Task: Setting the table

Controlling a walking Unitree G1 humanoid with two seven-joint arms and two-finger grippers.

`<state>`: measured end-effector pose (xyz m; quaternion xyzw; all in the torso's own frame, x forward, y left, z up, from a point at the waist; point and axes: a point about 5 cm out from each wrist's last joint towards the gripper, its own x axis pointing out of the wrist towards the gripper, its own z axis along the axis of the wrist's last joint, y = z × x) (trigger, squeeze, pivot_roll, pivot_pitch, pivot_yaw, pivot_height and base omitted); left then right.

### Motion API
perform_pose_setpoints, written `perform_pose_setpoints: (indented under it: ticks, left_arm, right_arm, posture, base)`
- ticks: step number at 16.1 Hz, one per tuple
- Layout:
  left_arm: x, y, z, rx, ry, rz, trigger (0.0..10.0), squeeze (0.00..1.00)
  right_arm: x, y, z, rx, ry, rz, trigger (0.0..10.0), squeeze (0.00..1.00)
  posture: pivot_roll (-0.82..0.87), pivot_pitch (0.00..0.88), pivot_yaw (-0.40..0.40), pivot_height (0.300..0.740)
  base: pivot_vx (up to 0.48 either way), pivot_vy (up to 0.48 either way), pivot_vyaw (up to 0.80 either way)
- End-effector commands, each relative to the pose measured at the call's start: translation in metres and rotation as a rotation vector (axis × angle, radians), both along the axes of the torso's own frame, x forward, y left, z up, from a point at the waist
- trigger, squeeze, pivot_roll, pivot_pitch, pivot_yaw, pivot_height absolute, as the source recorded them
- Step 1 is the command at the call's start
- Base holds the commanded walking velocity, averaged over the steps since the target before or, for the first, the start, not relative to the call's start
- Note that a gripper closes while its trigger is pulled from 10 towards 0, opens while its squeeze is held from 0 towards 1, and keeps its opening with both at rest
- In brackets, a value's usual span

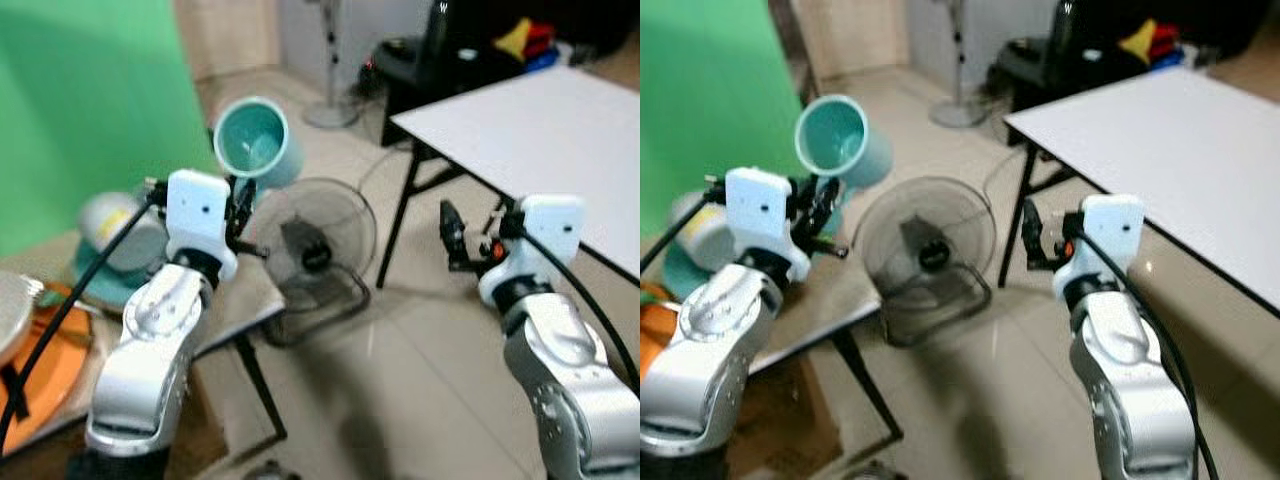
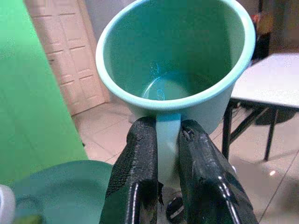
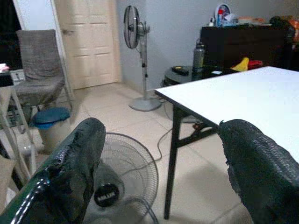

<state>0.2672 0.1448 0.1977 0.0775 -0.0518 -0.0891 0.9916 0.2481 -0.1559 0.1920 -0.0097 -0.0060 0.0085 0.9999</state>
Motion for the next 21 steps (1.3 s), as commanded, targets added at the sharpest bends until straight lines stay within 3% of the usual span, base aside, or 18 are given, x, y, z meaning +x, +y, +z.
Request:
perform_pose_setpoints:
  ticks: [1, 4, 7, 9, 12, 21]
  left_arm:
    - [0.002, 0.001, 0.000, 0.008, 0.000, 0.007, 10.0, 0.00]
    - [0.004, 0.001, 0.002, -0.015, 0.001, -0.008, 10.0, 0.00]
    - [0.007, 0.002, 0.001, -0.021, 0.010, -0.020, 10.0, 0.00]
    - [0.007, 0.005, -0.004, -0.022, 0.026, -0.005, 10.0, 0.00]
    - [0.008, 0.009, -0.008, -0.025, 0.039, 0.018, 10.0, 0.00]
    - [0.006, 0.014, -0.010, -0.022, 0.047, 0.022, 10.0, 0.00]
  right_arm:
    - [0.000, -0.003, -0.003, -0.017, 0.026, -0.026, 10.0, 0.00]
    - [0.001, -0.004, 0.000, 0.019, -0.002, -0.087, 10.0, 0.00]
    - [0.002, -0.001, -0.005, 0.071, 0.029, -0.056, 10.0, 0.00]
    - [0.002, 0.003, -0.012, 0.059, 0.078, -0.031, 10.0, 0.00]
    - [0.004, 0.012, -0.007, 0.069, 0.050, 0.023, 10.0, 0.00]
    - [0.011, 0.015, -0.001, 0.100, 0.000, 0.065, 10.0, 0.00]
  posture:
    - [0.08, 0.000, 0.031, 0.740]
    - [0.08, 0.000, 0.042, 0.740]
    - [0.08, 0.000, 0.057, 0.740]
    - [0.08, 0.000, 0.054, 0.740]
    - [0.07, 0.000, 0.042, 0.740]
    - [0.09, 0.000, 0.023, 0.740]
  base:
    - [0.000, 0.000, -0.68]
    - [0.101, 0.000, -0.69]
    - [0.350, 0.000, -0.62]
    - [0.401, 0.000, 0.00]
    - [0.400, 0.000, 0.00]
    - [0.393, 0.000, 0.00]
